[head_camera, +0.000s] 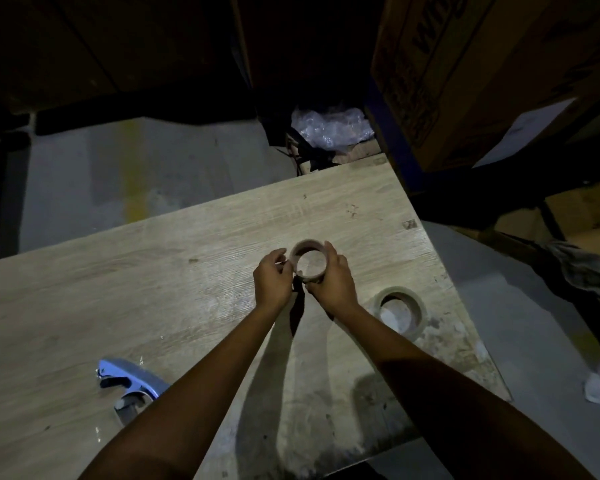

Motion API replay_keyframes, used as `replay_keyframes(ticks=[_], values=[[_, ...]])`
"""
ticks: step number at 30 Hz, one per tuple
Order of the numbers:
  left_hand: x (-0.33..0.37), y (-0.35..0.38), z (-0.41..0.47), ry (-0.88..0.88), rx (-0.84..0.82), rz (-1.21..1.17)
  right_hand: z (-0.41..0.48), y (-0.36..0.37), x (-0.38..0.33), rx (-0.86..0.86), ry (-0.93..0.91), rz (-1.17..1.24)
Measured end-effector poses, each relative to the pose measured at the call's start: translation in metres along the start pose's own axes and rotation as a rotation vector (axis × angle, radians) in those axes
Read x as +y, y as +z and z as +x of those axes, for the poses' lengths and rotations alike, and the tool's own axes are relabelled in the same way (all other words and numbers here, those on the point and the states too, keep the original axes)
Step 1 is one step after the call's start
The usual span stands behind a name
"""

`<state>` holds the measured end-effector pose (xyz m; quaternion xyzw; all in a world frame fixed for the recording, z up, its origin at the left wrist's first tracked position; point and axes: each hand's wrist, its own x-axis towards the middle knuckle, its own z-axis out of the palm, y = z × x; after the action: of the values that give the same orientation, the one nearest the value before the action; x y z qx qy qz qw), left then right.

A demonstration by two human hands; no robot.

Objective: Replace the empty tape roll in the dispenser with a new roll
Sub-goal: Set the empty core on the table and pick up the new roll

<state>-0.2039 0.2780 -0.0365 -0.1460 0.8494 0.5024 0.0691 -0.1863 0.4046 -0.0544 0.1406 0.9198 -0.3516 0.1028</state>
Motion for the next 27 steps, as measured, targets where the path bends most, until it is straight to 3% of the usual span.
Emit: replay_keyframes(ticks=[5, 11, 15, 20, 27], values=[[0.015, 0.02, -0.036, 0.057, 0.148, -0.053, -0.023, -0.026, 0.007, 0.029, -0.014, 0.012], [0.024, 0.066, -0.088, 0.18, -0.059, -0.091, -0.061, -0.069, 0.042, 0.208, -0.019, -0.059], [0.018, 0.089, -0.111, 0.147, -0.15, -0.071, -0.076, -0.089, 0.073, 0.297, 0.018, -0.123], [0.014, 0.104, -0.124, 0.122, -0.213, -0.047, -0.087, -0.095, 0.107, 0.269, 0.134, -0.217], [0.013, 0.106, -0.125, 0.038, -0.251, -0.055, -0.09, -0.085, 0.109, 0.228, 0.239, -0.047]])
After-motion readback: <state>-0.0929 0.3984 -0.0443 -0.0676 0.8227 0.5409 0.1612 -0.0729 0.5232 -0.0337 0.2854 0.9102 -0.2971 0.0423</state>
